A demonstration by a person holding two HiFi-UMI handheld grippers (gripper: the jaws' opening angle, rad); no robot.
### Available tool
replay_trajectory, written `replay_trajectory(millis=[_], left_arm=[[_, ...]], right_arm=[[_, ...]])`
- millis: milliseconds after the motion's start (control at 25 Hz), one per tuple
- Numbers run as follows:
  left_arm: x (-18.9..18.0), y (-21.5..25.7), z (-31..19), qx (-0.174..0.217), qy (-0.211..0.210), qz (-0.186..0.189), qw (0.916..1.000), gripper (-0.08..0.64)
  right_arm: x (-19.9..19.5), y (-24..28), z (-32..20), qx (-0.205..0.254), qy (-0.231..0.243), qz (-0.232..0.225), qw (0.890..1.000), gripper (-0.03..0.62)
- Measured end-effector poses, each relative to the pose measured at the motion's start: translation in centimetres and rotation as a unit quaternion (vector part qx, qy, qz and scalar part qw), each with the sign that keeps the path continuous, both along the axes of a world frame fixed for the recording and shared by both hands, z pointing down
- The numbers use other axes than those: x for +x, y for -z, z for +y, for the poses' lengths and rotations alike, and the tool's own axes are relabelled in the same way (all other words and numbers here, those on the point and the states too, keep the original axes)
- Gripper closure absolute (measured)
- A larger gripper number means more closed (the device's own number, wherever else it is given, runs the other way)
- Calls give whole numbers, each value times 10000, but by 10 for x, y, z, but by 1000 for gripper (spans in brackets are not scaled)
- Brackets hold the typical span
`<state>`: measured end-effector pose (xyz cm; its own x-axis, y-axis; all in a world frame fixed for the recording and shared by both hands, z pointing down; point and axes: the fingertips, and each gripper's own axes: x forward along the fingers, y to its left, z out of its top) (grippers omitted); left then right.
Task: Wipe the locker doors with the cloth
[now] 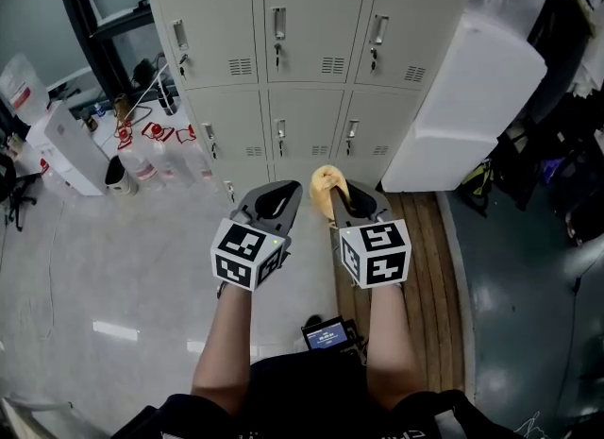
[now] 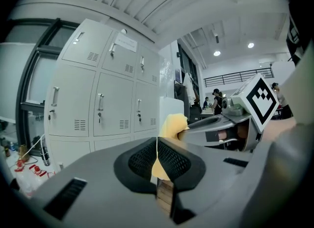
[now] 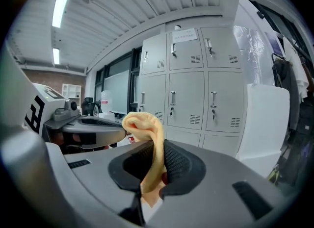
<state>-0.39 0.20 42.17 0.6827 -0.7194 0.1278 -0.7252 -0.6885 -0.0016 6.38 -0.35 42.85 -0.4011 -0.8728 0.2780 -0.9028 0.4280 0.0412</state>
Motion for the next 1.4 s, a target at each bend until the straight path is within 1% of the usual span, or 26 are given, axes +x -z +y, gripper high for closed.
replay_trajectory(millis=[80, 160, 240, 360, 520, 680, 840, 1000, 1160, 1240, 1320, 1400], left_arm=[[16, -4, -16, 5, -75, -98, 9999, 535], [23, -7, -31, -8, -76, -155, 9999, 535], [22, -9, -47, -70, -6, -150, 9999, 535], [15, -11, -72, -159, 127, -50, 9998, 535], [11, -19, -106, -153, 7, -84, 9998, 535], [-3, -16, -151, -84, -159, -95, 9998, 535], [-24, -1, -203, 29, -262, -21, 9996, 535], [-46, 5, -248, 102, -385, -50, 9992, 535], [-63, 2, -279, 101, -533, -117, 9985, 535], [-69, 0, -293, 64, -536, -74, 9985, 535], [-70, -4, -303, 3, -549, -46, 9985, 535], [-64, -8, -310, -12, -596, -115, 9982, 535]], right_arm=[[14, -3, -21, -26, -2, -84, 10000, 517], [24, -6, -40, -80, -42, -241, 9997, 517], [27, -9, -54, -147, -23, -347, 9993, 517], [23, -12, -74, -199, 75, -376, 9991, 517], [18, -20, -106, -228, -32, -403, 9989, 517], [5, -20, -148, -204, -223, -434, 9986, 517], [-17, -7, -197, -82, -371, -426, 9984, 517], [-44, 2, -240, 45, -480, -419, 9980, 517], [-63, -2, -267, -4, -597, -510, 9969, 517], [-71, -6, -277, -40, -615, -498, 9969, 517], [-74, -9, -287, -67, -611, -467, 9970, 517], [-72, -9, -297, -94, -578, -536, 9968, 517]])
